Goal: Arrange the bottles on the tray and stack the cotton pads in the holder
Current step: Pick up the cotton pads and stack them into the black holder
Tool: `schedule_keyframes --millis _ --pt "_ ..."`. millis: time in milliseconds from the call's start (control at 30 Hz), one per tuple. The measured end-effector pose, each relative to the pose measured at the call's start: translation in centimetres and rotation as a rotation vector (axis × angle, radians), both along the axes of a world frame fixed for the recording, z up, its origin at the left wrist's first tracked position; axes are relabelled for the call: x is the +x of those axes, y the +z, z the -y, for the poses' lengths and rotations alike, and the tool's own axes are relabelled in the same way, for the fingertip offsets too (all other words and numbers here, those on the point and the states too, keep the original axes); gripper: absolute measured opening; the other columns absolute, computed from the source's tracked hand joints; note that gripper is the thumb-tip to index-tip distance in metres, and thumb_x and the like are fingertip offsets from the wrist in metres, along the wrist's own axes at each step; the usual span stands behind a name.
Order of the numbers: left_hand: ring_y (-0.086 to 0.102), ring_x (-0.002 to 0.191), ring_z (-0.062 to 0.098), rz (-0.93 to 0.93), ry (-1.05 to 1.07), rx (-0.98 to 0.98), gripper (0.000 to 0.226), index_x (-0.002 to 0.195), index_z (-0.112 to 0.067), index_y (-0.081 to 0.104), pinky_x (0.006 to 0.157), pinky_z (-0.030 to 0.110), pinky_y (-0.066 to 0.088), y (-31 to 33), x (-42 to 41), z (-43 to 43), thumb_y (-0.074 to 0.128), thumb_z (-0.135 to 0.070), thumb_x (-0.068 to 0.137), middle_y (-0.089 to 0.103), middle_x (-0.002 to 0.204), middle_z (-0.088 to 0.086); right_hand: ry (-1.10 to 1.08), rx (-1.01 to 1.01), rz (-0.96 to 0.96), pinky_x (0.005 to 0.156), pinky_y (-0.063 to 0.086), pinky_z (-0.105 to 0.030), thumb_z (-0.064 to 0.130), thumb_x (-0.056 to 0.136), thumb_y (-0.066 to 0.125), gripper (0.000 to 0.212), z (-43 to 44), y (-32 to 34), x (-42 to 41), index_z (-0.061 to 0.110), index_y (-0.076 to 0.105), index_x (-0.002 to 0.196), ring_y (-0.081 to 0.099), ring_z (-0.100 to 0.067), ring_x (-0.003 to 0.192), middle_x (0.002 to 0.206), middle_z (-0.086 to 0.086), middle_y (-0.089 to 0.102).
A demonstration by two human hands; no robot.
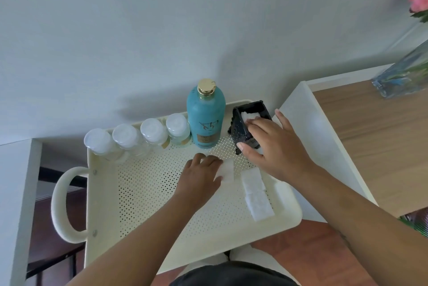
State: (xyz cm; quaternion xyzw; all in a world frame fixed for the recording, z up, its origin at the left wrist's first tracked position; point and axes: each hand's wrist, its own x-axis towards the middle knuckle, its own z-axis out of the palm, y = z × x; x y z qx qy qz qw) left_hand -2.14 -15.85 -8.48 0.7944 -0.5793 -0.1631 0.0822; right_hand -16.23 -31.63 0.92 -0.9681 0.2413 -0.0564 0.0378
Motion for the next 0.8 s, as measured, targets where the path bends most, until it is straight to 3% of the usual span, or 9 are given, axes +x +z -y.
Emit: schedule_keyframes --millis 167,433,667,800 --pt "0.042 0.118 0.022 -0.141 0.109 0.033 0.056 0.14 -0.025 0.044 0.1 0.04 0.037 0.7 -0.1 1.2 0.057 -0.039 0.087 0.052 0.134 -0.005 -0.023 0.037 0.109 0.119 0.017 -0.044 0.049 0.094 0.042 0.046 0.1 0.3 -0.3 0.016 0.06 0.12 0.057 -0.016 0.118 0.122 0.003 0.064" --pt "0.049 0.108 0.022 -0.131 0.124 0.07 0.036 0.125 -0.018 0.054 0.087 0.037 0.049 0.9 0.1 2.5 0.058 -0.029 0.091 0.059 0.121 0.0 0.015 0.018 0.082 0.119 0.019 -0.048 0.047 0.094 0.043 0.047 0.1 0.1 -0.3 0.012 0.064 0.116 0.061 -0.017 0.111 0.117 0.001 0.066" --pt "0.05 0.102 0.02 -0.254 0.178 0.063 0.022 0.11 -0.016 0.06 0.081 0.036 0.051 1.4 0.0 2.5 0.057 -0.018 0.088 0.062 0.109 0.001 -0.002 0.013 0.058 0.12 0.009 -0.043 0.052 0.094 0.038 0.047 0.5 0.0 0.3 0.015 0.067 0.1 0.063 -0.015 0.096 0.102 0.004 0.067" --pt "0.057 0.089 0.014 -0.456 0.28 -0.022 0.015 0.103 -0.019 0.06 0.068 0.021 0.048 2.9 0.1 1.9 0.059 -0.016 0.088 0.063 0.105 -0.001 0.003 0.048 0.066 0.12 0.009 -0.043 0.053 0.094 0.038 0.047 0.6 0.2 0.2 0.016 0.067 0.102 0.063 -0.013 0.098 0.105 0.005 0.068"
